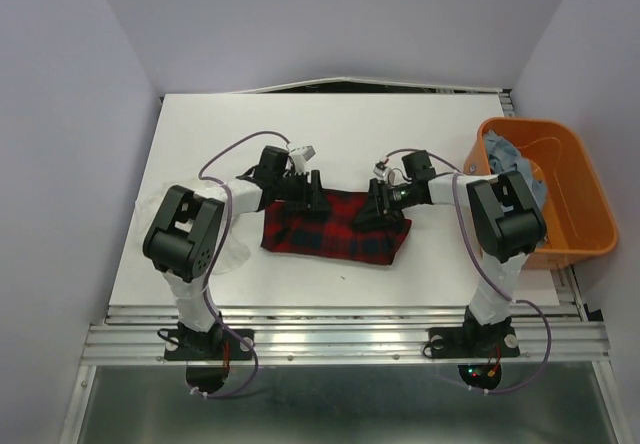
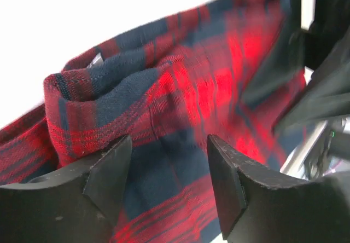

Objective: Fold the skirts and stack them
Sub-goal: Fold the skirt, then neatly place the folded skirt to the corner

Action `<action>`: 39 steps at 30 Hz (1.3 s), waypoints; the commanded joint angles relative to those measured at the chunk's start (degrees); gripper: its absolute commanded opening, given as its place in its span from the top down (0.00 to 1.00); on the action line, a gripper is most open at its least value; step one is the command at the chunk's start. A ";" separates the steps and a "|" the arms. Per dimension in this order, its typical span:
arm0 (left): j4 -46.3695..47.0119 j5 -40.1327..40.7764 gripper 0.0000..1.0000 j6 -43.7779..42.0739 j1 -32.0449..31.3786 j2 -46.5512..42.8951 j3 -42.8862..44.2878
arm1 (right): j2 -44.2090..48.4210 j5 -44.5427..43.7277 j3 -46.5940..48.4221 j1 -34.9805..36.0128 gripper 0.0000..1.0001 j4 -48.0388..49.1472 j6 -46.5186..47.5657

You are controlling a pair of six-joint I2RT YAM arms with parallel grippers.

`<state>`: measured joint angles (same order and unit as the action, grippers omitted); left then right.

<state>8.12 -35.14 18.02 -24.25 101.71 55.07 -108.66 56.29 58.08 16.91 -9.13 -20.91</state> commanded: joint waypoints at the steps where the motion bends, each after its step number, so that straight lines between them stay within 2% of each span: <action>1: 0.06 4.02 0.33 0.35 0.43 7.35 8.53 | -4.97 -9.96 6.41 -0.82 0.39 -2.12 6.14; 4: -2.31 5.43 0.33 -2.46 0.61 9.12 14.34 | -7.43 -11.99 13.53 -1.44 0.39 -3.78 6.93; 7: -5.12 6.31 0.26 -5.36 0.70 5.79 17.08 | -5.96 -11.65 19.76 -1.96 0.39 -6.85 7.11; 9: -5.92 7.71 0.17 -6.85 0.70 0.37 16.39 | -3.33 -11.21 21.28 -1.96 0.37 -8.10 5.72; 11: -7.85 10.34 0.09 -8.61 0.96 -3.61 14.82 | 2.19 -10.41 20.23 -1.96 0.30 -8.01 3.25; 12: -10.21 11.74 0.06 -8.88 1.05 -7.19 14.28 | 4.31 -10.33 19.27 -1.96 0.22 -7.84 0.19; 13: -11.27 12.10 0.02 -8.62 1.74 -8.79 13.67 | 6.34 -10.24 18.04 -1.96 0.18 -7.14 -1.23; 15: -13.99 13.15 0.02 -7.13 2.71 -13.18 11.56 | 12.75 -11.90 14.00 -1.96 0.13 -6.78 -4.21; 17: -15.23 14.04 0.02 -2.40 4.73 -15.74 8.76 | 18.27 -17.51 9.62 -1.96 0.10 -6.96 -6.77; 18: -17.15 14.04 0.02 -0.64 5.61 -17.23 7.96 | 19.79 -20.58 8.11 -2.57 0.03 -7.05 -8.26; 19: -18.48 14.22 0.02 1.30 6.31 -17.68 7.34 | 21.11 -21.39 6.62 -2.58 0.00 -7.22 -9.06; 21: -21.20 13.96 0.02 4.21 7.99 -18.65 5.76 | 23.48 -24.28 2.75 -2.58 0.00 -7.40 -12.64; 22: -21.13 14.30 0.02 5.09 8.51 -19.44 3.84 | 23.76 -29.61 2.04 -2.58 0.00 -9.40 -13.36; 24: -20.95 17.36 0.01 8.06 8.60 -20.93 1.98 | 24.11 -34.64 0.20 -3.11 0.00 -10.47 -14.07; 25: -21.56 18.34 0.01 8.69 8.61 -20.68 1.45 | 24.11 -38.93 -0.16 -3.11 0.00 -11.26 -13.47; 29: -22.10 22.91 0.02 9.93 8.87 -19.18 -0.48 | 22.62 -44.60 -1.13 -3.11 0.00 -13.11 -12.67; 32: -21.48 25.03 0.01 10.98 9.48 -16.90 -1.71 | 19.99 -42.77 -2.36 -3.11 0.00 -12.15 -12.84; 39: -19.37 22.04 0.02 11.51 10.54 -8.20 -0.14 | 14.54 -37.40 -4.38 -3.11 0.00 -4.86 -13.37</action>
<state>-12.47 -12.78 28.58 -14.11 91.09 53.98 -93.12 17.39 54.72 13.93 -18.94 -33.43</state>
